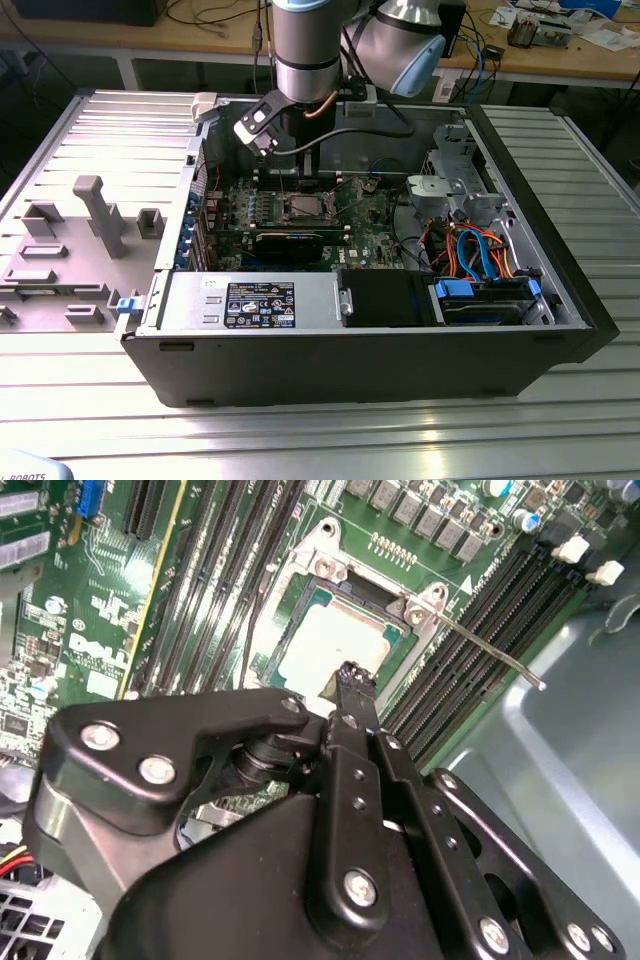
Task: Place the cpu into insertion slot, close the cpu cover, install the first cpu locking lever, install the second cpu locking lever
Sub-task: 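Close the cpu cover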
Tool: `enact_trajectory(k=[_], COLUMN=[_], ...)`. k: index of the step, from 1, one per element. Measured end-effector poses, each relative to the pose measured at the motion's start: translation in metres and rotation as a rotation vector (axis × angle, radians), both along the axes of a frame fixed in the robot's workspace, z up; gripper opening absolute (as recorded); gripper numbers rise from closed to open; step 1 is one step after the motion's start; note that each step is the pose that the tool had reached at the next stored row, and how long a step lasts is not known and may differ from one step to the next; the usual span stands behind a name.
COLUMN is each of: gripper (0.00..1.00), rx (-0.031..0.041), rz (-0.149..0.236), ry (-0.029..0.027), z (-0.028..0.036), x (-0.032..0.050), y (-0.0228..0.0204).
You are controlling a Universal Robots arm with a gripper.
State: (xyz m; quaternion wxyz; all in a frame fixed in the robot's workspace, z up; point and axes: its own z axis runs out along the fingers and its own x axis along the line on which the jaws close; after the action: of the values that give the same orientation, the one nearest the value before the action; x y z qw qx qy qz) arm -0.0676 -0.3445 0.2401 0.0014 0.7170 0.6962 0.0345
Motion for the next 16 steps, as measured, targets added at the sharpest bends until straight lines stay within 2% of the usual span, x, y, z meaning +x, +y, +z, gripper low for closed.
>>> enact_trajectory(k=[6,13,14,15,16], gripper=[0.11,0.11,0.11,0.11,0.11], rx=[-0.0003,-0.0005,-0.0006,-0.0006,-0.0006], rz=[0.000,0.001,0.002,0.004,0.004], ry=[0.0002,0.0022,0.0045,0.0122,0.0168], z=[0.0002,0.0000,0.0000,0.0001,0.0000], x=[0.0007,0.0109,0.0121,0.0152,0.0171], y=[-0.0001,0.0002,0.0002,0.0002,0.0002])
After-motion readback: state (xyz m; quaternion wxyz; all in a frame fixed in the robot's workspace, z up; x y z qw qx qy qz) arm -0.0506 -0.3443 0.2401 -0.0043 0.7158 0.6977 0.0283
